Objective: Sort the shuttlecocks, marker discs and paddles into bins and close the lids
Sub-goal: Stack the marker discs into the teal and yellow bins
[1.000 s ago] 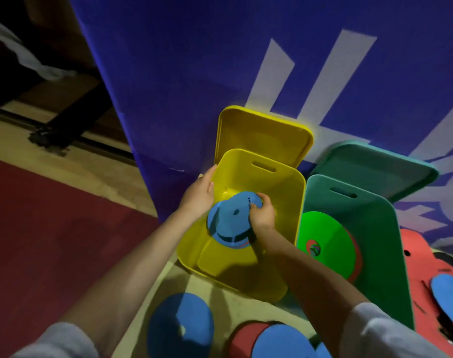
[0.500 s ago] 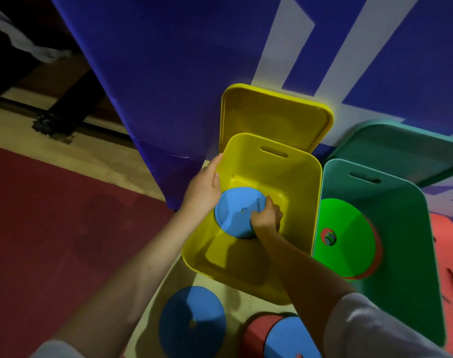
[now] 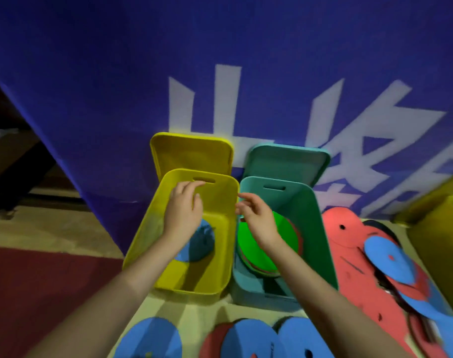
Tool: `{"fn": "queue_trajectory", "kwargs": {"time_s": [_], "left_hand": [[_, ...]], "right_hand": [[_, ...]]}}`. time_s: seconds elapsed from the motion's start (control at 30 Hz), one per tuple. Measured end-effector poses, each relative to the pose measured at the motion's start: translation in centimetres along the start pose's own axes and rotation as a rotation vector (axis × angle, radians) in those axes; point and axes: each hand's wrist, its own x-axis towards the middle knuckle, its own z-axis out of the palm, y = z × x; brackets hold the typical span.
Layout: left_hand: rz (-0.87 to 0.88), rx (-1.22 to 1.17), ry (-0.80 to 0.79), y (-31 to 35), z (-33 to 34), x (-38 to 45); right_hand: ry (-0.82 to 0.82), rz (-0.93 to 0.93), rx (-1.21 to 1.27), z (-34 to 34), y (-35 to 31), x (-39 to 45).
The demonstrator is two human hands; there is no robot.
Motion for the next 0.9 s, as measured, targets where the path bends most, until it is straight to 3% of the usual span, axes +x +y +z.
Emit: {"fn": "queue_trajectory", "kwargs": {"time_s": [0.13, 0.3, 0.4, 0.63, 0.9], "left_hand": [[0.163, -0.136, -0.171, 9.7, 5.0, -0.8], [0.312, -0.136, -0.409, 17.2, 11.8, -4.3], [0.307, -0.155, -0.518, 20.5, 16.2, -6.6], [0.149, -0.161, -0.647, 25.8, 26.0, -10.0], [-0.189, 0.089, -0.763, 22.9, 33.7, -10.9]], "right_hand": [[0.305, 0.040, 0.069, -9.8, 1.1, -2.5], [0.508, 0.112, 0.086, -19.6, 3.9, -6.4], [0.589, 0.188, 0.025, -25.3, 6.2, -8.8], [0.612, 0.400, -0.151, -36.7, 14.0, -11.6], [0.450, 0.474, -0.398, -44.2, 18.4, -9.4]]}}
